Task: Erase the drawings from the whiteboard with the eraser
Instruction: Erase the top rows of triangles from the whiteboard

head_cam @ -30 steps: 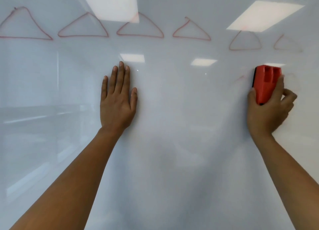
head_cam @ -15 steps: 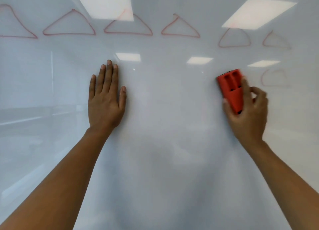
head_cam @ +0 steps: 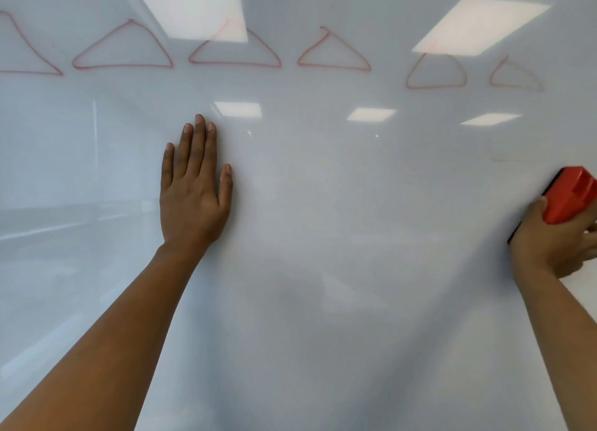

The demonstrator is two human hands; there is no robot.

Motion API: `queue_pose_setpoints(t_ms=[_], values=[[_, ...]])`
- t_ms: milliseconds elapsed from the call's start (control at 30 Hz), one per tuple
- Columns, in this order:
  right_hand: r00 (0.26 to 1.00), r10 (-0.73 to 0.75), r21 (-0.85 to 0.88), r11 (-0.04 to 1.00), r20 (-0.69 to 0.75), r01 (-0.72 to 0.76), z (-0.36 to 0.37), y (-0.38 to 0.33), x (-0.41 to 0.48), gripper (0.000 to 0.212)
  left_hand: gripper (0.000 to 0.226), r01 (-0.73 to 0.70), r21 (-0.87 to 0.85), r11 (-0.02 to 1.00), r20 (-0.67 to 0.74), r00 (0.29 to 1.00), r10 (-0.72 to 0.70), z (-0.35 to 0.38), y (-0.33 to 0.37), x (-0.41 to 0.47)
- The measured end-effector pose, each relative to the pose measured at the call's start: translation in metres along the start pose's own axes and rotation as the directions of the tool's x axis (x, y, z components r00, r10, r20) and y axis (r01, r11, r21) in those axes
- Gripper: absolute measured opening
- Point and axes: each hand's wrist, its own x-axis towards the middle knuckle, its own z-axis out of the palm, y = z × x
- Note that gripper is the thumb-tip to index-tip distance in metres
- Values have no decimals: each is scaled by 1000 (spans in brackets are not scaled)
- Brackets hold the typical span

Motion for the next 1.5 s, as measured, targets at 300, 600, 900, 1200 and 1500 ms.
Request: queue_pose_setpoints(t_ms=[300,600,900,1200,1500], values=[[691,-680,63,722,245,689,-3,-49,-63,70,58,-1,-1,1000,0,1000,1,0,-1,0],[947,-315,4,949,64,315,10,-52,2,71,58,-4,-9,1000,2,1000,4,-1,-1,0],[992,-121,10,993,24,120,9,-51,-30,69,58,3,15,1000,-1,1000,-3,1,0,0],[431,-862,97,469,266,878,12,-94,-107,68,57,0,7,1000,-7,1000,1,1,-1,-1],[978,-188,-28,981,95,191,16,-90,-11,70,57,3,13,1000,-6,1000,-3,1,-1,-1]])
